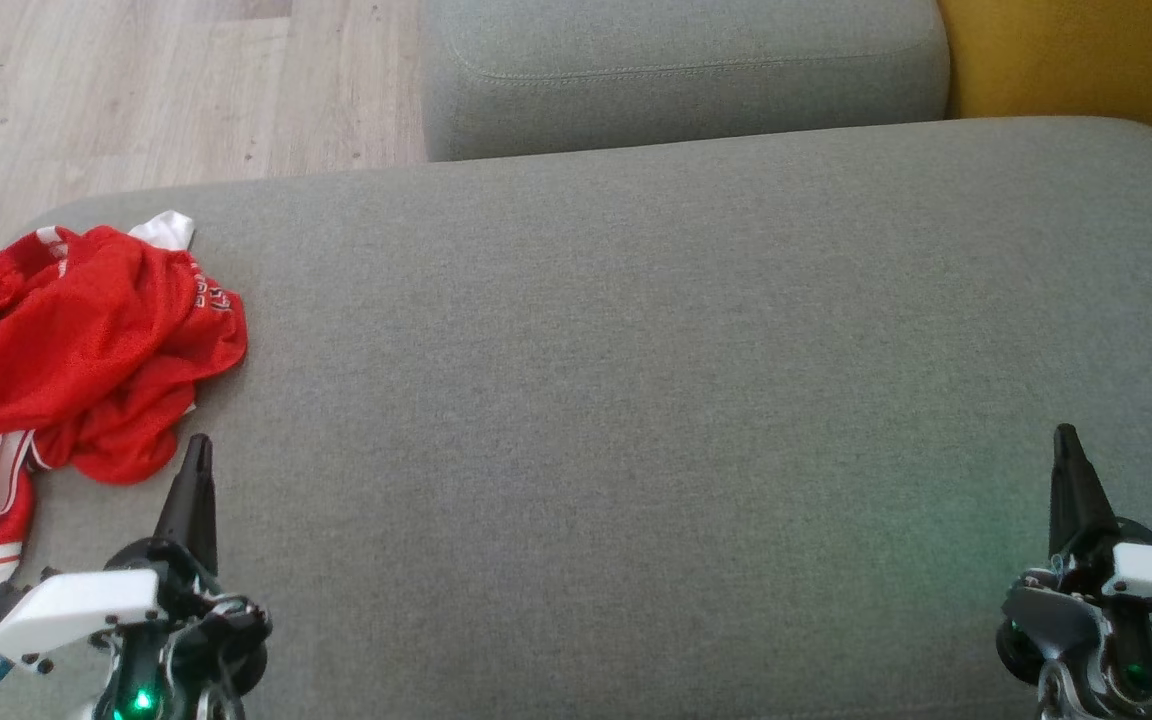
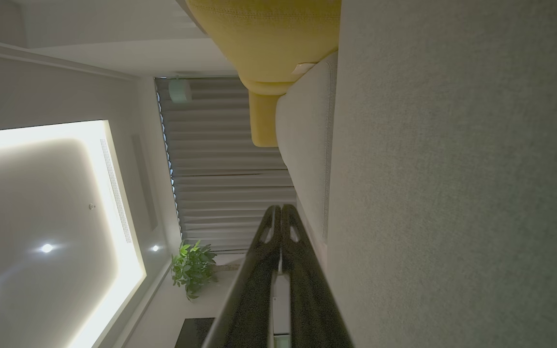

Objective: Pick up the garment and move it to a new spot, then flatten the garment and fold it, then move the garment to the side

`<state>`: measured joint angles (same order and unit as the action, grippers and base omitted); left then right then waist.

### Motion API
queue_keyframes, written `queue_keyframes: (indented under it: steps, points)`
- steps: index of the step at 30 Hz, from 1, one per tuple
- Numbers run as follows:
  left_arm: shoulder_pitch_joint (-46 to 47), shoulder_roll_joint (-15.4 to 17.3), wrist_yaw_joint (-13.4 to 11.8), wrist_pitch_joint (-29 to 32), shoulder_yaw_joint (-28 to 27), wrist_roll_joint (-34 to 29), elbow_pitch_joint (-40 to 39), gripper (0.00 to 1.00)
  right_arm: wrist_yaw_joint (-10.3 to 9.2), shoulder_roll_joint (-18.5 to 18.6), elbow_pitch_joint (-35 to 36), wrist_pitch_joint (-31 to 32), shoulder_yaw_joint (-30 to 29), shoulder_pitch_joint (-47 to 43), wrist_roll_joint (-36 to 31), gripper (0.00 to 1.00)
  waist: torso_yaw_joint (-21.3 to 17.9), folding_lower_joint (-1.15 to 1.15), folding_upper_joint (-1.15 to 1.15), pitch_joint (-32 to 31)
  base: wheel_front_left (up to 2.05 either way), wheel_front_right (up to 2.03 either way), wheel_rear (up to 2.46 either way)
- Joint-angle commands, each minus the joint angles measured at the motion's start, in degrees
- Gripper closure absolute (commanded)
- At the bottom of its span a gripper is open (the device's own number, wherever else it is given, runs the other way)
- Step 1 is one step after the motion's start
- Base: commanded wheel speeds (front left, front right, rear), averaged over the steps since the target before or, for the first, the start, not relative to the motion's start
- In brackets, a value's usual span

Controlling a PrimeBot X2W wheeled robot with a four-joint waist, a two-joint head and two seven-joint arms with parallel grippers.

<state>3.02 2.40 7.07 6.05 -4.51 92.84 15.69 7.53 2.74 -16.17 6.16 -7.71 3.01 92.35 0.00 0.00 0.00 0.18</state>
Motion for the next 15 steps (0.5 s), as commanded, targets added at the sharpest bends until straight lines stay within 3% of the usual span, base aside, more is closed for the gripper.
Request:
queue_keyframes:
  steps: [1, 15]
  points:
    - [3.16, 0.48, 0.42, 0.43, -2.00, -0.67, -1.66, 1.00, -0.04, 0.14, 2.14, 0.32, 1.20, 3.18, -0.17, 1.00, 0.00, 0.00, 0.00, 0.00, 0.00, 0.00, 0.00]
    - [3.16, 0.48, 0.42, 0.43, -2.00, -0.66, -1.66, 1.00, -0.04, 0.14, 2.14, 0.32, 1.20, 3.18, -0.17, 1.00, 0.00, 0.00, 0.00, 0.00, 0.00, 0.00, 0.00]
